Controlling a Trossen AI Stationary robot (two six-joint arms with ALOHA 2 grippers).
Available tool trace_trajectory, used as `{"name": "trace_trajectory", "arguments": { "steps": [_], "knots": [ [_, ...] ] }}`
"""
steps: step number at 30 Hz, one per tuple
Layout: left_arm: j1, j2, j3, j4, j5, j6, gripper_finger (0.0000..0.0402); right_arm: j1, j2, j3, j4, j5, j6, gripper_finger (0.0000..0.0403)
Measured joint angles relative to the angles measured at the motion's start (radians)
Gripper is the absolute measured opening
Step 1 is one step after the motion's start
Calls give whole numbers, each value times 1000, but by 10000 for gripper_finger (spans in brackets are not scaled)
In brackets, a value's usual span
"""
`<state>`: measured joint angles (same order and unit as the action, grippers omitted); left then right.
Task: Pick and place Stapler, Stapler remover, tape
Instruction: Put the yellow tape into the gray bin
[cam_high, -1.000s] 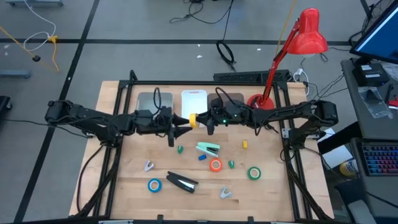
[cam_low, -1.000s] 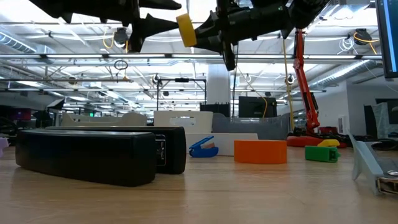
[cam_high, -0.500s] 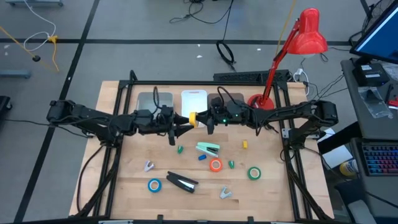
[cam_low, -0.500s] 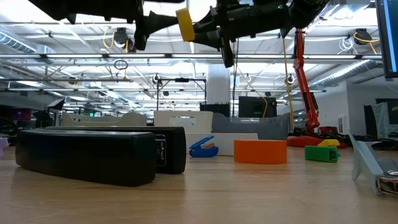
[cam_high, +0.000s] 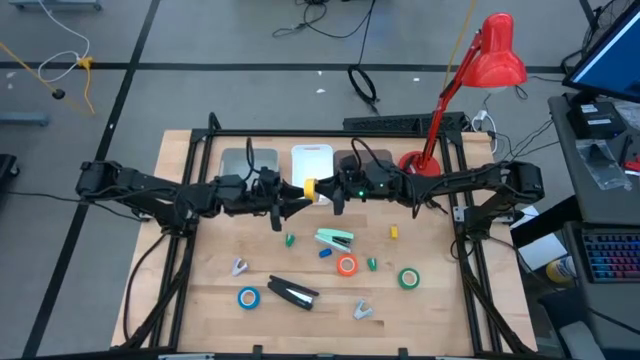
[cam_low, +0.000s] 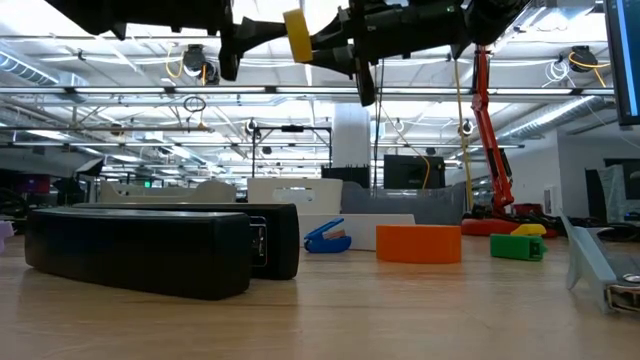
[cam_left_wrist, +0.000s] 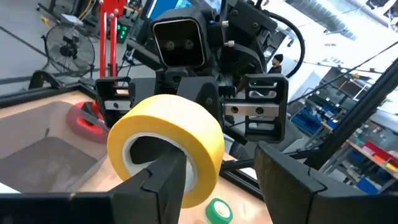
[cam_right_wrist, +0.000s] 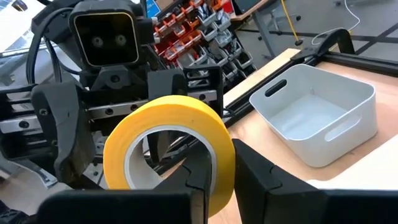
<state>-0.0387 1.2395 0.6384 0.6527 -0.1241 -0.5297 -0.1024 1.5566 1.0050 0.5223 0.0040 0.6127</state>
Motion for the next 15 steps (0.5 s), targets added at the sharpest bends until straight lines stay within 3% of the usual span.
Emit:
{"name": "trace_trajectory", "arguments": {
  "steps": [5,15],
  "knots": [
    [1,23,0,43,8,-4,174,6,1,0,6,23,2,36],
    [1,41,1,53,40,-4,48,8,2,0,3,12,-4,37]
  ]
}}
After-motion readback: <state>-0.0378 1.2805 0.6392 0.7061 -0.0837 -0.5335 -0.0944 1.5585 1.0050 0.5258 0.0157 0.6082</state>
